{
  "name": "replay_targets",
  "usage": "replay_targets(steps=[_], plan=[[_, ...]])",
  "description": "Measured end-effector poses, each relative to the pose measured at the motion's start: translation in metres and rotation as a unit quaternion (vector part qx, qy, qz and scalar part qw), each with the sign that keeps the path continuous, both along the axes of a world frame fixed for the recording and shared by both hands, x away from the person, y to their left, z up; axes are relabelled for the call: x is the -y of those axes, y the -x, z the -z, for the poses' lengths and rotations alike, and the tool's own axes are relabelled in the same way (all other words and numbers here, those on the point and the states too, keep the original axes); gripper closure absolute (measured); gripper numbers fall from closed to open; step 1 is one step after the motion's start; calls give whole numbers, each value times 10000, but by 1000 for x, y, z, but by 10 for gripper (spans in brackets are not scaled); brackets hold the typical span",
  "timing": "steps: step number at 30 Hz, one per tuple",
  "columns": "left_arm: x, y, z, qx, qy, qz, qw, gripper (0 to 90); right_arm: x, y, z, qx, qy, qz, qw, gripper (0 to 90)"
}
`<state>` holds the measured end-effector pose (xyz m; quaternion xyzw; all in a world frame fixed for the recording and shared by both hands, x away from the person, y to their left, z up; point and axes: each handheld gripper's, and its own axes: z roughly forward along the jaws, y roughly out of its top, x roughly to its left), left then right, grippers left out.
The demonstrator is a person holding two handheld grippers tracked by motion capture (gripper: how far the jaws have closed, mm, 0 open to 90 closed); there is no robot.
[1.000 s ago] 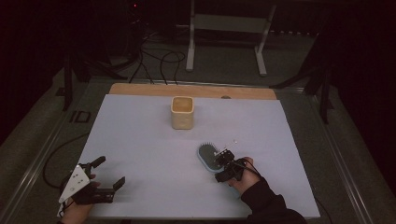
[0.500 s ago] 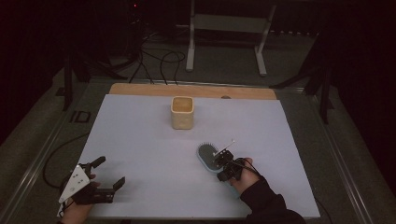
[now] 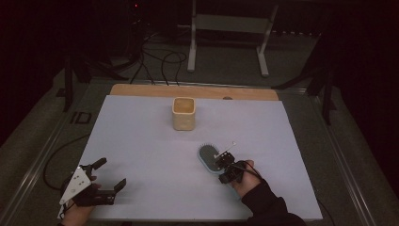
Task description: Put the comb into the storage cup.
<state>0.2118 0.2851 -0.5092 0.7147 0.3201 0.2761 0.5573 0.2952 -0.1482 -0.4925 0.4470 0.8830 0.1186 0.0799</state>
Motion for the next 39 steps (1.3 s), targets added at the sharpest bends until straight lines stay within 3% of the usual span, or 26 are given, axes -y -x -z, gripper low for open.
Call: replay_targets(steps=[8,11,22,30,32,35,39], plan=[[0,0,0,-8,4,-4,10000,0,6,3,-3,124,-317,10,9994,702],[0,0,0,-8,-4,-4,10000,0,10,3,-9,273,-578,39,9979,703],[0,0,0,-12,-8,-6,10000,0,13,5,-23,606,-966,-38,9935,702],[1,-1,1,-23,3,-9,10000,0,15,7,-33,963,-1364,-170,9858,702],[1,-1,1,-24,1,-8,10000,0,15,7,-35,965,-1379,-151,9856,702],[1,-1,1,-29,9,-3,10000,0,16,6,-42,1120,-1526,-117,9819,702],[1,-1,1,-39,10,-2,10000,0,14,6,-46,1213,-1593,-130,9797,702]])
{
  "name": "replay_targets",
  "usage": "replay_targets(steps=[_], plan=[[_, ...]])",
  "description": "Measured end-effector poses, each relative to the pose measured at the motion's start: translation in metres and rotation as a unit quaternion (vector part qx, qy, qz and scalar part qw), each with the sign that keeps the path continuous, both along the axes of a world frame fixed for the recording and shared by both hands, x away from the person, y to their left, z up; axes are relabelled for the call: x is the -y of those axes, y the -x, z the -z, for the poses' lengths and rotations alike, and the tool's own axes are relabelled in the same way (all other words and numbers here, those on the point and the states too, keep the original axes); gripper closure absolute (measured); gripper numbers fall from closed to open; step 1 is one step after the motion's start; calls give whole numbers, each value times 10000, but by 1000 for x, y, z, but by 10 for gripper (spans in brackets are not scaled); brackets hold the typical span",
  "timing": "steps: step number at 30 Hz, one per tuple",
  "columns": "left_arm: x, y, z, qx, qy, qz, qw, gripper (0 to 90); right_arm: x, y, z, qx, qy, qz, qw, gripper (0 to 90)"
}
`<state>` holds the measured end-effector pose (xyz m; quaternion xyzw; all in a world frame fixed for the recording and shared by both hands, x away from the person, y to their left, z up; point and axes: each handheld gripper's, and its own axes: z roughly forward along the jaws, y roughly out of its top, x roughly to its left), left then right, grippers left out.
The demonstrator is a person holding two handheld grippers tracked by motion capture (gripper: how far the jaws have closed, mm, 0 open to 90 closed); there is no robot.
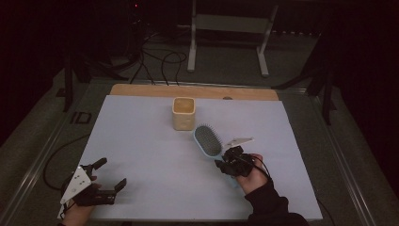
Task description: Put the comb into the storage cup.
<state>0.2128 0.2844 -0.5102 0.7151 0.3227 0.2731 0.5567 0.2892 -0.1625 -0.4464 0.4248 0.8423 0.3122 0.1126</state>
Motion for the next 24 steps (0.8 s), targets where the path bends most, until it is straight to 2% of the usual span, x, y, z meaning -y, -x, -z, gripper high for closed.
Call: replay_targets(steps=[16,24], plan=[[0,-1,1,-67,18,-9,10000,0,-12,-11,-17,245,-215,-98,9994,701],[-1,-1,1,-64,24,-15,10000,0,-20,-21,-25,349,-357,-128,9987,702]])
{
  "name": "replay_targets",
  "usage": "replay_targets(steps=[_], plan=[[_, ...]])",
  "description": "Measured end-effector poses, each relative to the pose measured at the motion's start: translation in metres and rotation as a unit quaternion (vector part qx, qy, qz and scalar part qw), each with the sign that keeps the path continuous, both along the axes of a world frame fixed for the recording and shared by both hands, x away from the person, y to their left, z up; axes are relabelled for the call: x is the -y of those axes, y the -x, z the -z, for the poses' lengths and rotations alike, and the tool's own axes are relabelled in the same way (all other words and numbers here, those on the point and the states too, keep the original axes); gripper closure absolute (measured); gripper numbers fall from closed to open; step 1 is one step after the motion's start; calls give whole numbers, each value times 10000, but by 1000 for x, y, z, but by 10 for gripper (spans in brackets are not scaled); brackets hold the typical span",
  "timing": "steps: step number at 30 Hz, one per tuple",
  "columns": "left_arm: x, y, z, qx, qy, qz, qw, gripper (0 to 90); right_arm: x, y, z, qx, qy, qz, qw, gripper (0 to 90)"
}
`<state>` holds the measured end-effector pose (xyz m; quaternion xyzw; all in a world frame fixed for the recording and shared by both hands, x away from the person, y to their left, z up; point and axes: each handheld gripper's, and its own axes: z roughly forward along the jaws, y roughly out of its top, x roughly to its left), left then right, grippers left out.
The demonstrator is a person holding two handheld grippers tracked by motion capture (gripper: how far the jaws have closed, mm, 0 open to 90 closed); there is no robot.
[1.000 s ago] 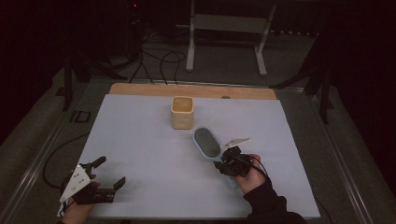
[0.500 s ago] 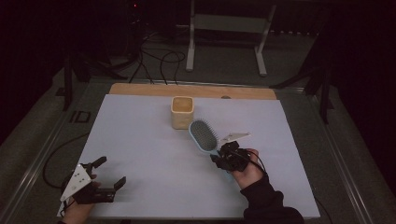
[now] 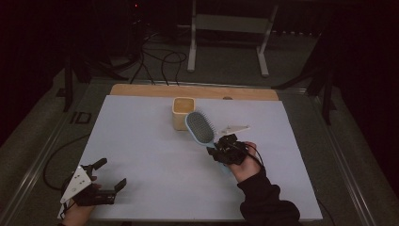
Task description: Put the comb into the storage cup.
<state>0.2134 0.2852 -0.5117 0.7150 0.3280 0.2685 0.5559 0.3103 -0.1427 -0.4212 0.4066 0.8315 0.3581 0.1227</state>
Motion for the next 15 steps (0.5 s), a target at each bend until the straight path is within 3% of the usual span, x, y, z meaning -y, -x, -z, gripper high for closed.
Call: replay_targets(steps=[15], plan=[[0,1,0,1,3,-9,10000,0,-17,-17,-17,380,-192,-44,9991,701]])
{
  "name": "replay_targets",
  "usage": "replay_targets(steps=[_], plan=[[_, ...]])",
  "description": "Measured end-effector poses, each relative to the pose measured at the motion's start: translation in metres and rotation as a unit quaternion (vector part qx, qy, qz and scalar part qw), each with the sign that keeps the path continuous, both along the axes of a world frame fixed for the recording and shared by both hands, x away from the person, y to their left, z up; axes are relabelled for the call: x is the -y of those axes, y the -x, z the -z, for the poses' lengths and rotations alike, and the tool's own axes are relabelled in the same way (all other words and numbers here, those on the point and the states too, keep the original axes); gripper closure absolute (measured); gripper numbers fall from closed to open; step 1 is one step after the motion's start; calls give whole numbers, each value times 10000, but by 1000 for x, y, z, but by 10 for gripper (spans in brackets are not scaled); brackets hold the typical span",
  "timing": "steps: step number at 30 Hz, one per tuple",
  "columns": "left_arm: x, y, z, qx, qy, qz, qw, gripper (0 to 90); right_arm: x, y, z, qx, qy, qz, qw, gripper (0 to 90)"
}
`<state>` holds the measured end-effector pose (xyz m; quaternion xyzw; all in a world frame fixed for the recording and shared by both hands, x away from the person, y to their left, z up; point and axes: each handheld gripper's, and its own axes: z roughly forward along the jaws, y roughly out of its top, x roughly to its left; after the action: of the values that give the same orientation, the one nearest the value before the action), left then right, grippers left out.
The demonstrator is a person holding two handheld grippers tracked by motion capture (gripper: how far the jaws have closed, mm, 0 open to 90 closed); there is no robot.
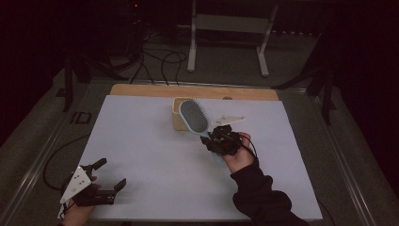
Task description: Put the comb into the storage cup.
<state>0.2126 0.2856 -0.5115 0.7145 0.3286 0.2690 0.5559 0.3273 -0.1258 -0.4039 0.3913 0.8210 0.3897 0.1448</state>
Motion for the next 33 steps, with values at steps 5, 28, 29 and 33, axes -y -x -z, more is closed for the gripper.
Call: replay_targets(steps=[5,28,29,33], plan=[[0,0,0,1,-1,1,10000,0,-6,-6,-2,94,-69,-15,9999,701],[-1,0,0,2,0,-4,10000,0,-25,-41,-28,657,-423,-8,9969,702],[-1,0,0,3,0,-3,10000,0,-26,-43,-29,661,-422,-19,9969,701],[-1,1,0,-2,6,-4,10000,0,-30,-49,-33,721,-526,21,9960,701]])
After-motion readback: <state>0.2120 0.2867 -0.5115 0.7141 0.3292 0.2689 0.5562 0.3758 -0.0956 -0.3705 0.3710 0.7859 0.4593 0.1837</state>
